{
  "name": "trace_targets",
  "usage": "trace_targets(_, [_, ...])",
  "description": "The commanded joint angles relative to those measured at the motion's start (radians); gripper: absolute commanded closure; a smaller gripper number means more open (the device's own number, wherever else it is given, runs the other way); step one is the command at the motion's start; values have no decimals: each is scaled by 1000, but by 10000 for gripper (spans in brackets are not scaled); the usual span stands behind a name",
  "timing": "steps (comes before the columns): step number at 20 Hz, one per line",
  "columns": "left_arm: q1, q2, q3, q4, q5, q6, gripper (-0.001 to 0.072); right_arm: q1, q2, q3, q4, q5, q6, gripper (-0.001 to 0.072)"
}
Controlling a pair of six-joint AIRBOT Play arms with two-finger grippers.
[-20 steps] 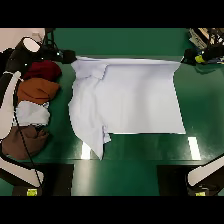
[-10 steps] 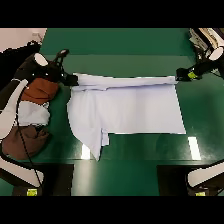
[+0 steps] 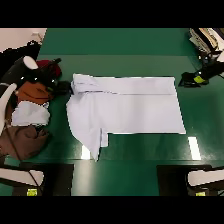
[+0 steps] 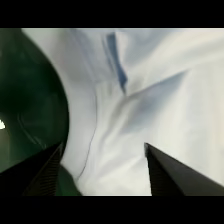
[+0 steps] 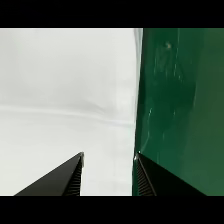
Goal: Fold the shirts.
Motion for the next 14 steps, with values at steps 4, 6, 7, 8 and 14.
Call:
trace_targets(4, [-36, 349, -563, -64, 45, -73, 109, -79, 240, -293, 175, 6, -53, 326])
trace_targets(6, [-80, 428, -720, -166, 63, -73, 109, -87, 284, -350, 175, -25, -55, 326])
trace_targets(7, [-104, 455, -775, -203, 71, -74, 109, -87, 300, -367, 178, -35, -55, 326])
trace_targets(8, [-127, 476, -818, -220, 84, -84, 109, -87, 312, -379, 178, -39, -55, 326])
trace_targets(14, [-216, 497, -896, -248, 151, -127, 110, -87, 341, -388, 179, -31, -55, 326])
